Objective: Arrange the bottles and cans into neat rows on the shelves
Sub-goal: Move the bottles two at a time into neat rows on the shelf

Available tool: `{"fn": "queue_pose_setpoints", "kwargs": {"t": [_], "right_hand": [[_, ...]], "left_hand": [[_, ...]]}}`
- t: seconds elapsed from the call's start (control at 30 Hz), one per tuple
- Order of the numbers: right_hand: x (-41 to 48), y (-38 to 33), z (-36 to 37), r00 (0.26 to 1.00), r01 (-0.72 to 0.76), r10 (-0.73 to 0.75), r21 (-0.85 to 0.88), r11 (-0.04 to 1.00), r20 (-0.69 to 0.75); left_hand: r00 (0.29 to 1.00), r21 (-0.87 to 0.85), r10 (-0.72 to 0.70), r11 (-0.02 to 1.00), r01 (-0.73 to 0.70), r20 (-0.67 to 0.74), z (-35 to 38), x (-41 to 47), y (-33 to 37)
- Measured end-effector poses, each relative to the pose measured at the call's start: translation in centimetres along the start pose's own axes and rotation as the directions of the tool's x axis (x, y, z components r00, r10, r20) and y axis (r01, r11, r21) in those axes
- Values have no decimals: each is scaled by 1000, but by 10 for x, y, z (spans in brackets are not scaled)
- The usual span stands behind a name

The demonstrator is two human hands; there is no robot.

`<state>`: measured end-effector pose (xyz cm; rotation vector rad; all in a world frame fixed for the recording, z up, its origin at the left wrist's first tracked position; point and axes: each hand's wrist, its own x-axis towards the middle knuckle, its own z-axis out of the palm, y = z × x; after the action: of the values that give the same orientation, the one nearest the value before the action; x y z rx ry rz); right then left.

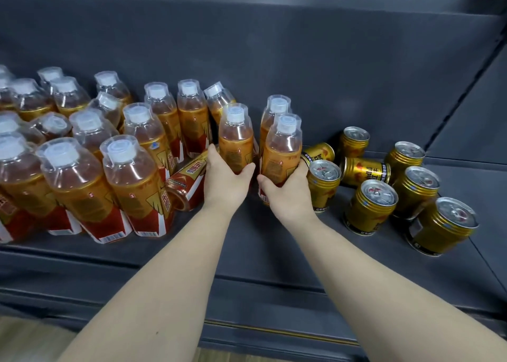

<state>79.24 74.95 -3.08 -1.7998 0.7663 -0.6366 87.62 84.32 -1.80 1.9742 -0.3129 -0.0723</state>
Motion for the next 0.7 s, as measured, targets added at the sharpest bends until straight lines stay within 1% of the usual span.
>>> {"fn": "queue_pose_setpoints", "kwargs": {"t": [0.17, 0.3, 0.43, 0.57, 0.7], "right_hand": [[2, -3, 1, 999, -5, 5, -3, 1000, -51], [2, -7, -2, 998, -17, 13, -64, 998, -61], [1, -8, -5, 998, 2, -10, -124, 992, -67], [-6, -7, -8, 998, 49, -54, -161, 986, -24], [-17, -6, -14, 997, 75, -74, -145, 986, 13]], "left_hand": [[999, 124, -11, 992, 16, -42, 6, 9, 5], [998, 192, -4, 981, 16, -66, 5, 11, 7], [998, 198, 26, 980, -15, -54, -3, 5, 6], [998, 134, 59, 989, -53, -37, -11, -9, 3], [998, 121, 63, 991, -60, -22, -19, -27, 4]]}}
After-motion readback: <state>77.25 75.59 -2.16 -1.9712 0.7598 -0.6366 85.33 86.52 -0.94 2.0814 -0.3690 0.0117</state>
